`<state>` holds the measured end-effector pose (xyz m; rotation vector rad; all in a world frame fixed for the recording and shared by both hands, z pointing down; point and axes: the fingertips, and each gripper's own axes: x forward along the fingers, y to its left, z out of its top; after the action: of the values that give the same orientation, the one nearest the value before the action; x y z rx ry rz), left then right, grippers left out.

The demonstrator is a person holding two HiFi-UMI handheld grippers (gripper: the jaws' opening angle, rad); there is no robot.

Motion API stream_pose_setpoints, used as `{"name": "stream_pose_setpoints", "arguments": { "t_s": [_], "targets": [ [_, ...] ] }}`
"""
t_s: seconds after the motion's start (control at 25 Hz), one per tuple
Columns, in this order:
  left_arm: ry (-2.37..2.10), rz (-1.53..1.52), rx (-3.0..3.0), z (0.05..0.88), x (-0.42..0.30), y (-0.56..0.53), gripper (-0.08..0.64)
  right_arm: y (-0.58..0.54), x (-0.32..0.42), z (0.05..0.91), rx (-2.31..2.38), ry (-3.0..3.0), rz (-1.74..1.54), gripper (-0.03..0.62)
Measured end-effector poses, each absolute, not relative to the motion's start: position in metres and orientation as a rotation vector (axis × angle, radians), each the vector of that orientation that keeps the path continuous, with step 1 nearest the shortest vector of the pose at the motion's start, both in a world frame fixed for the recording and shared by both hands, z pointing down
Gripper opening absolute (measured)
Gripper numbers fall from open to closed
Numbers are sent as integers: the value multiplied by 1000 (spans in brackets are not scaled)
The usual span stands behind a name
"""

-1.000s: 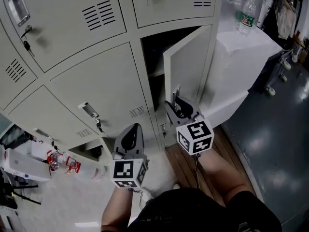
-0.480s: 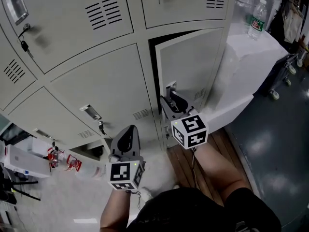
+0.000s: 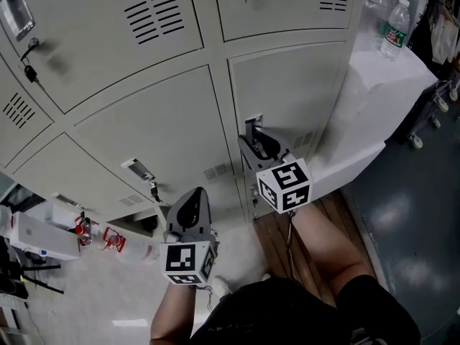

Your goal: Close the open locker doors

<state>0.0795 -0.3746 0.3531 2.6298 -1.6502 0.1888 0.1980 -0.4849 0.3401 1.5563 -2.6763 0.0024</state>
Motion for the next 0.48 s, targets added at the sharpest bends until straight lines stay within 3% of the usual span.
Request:
{"name": "stream_pose_setpoints", "arguments": {
  "t_s": [0.48],
  "targets": [
    [-1657,218,2621,357,77,-383,3,-497,194,340,1504,-2704,-28,158]
  ]
}}
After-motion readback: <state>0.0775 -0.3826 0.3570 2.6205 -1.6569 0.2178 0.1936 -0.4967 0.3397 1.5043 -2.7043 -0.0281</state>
